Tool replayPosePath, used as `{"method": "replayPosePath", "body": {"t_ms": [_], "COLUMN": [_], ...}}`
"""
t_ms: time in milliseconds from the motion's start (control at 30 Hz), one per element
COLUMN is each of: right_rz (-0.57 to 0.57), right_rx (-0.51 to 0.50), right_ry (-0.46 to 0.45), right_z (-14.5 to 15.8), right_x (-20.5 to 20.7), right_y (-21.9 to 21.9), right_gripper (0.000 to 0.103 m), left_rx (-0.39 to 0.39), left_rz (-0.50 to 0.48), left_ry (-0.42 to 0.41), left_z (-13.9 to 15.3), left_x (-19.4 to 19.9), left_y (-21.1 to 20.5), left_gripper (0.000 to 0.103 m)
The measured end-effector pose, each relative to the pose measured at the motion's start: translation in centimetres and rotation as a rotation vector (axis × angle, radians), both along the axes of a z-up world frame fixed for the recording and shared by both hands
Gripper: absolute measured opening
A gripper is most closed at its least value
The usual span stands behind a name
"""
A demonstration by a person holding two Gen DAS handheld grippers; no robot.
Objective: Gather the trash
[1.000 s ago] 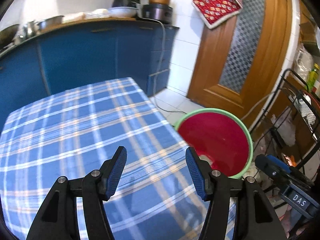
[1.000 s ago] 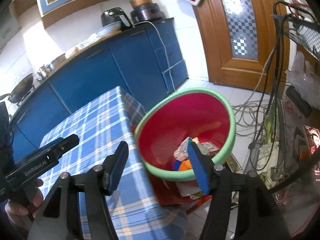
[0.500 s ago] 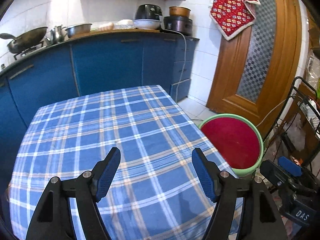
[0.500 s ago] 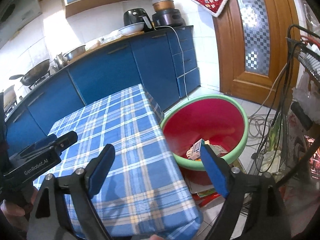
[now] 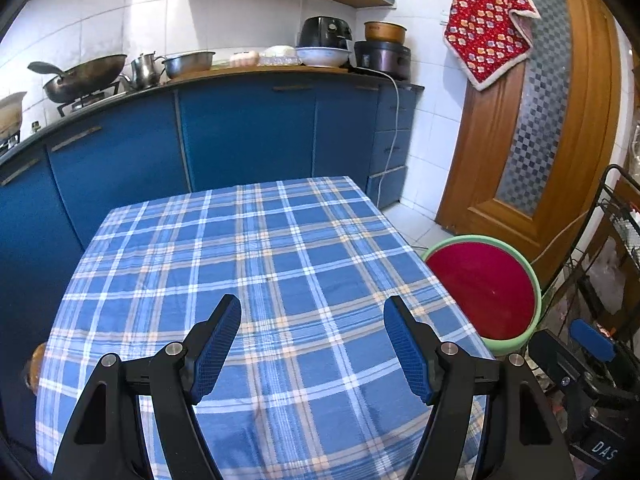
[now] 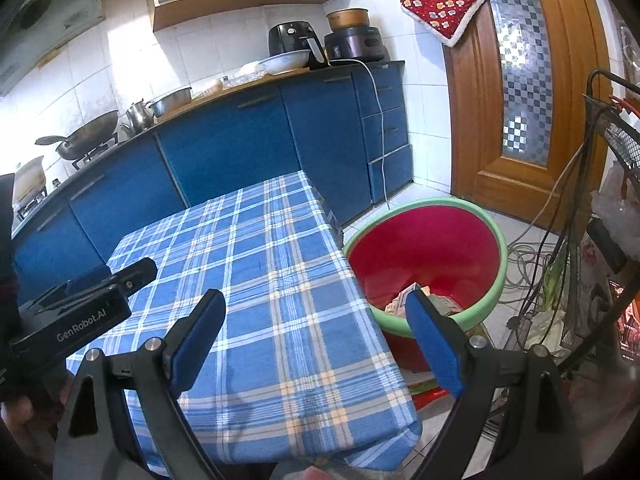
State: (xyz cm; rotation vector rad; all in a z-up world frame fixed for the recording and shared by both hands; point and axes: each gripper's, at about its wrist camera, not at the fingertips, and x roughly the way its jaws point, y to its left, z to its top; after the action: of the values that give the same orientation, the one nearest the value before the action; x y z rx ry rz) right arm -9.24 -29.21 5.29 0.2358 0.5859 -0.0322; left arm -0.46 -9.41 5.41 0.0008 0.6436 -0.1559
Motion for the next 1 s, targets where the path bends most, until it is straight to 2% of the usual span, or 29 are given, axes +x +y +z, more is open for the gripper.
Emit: {"method": "replayPosePath", "body": {"t_ms": [1000], "right_rz": [0.001], "right_rx": [0.002], "right_ry": [0.006], "right_z": [-0.15], "right_x": [-0.12], "right_y": [-0.16], "right_gripper": [0.091], "left_rx": [-0.008], "left_rz": [0.007], "left_ry": [0.002], "left_z": [0.03], "left_x": [-0.02], "left_y": [0.35], "left_gripper": [0.075]}}
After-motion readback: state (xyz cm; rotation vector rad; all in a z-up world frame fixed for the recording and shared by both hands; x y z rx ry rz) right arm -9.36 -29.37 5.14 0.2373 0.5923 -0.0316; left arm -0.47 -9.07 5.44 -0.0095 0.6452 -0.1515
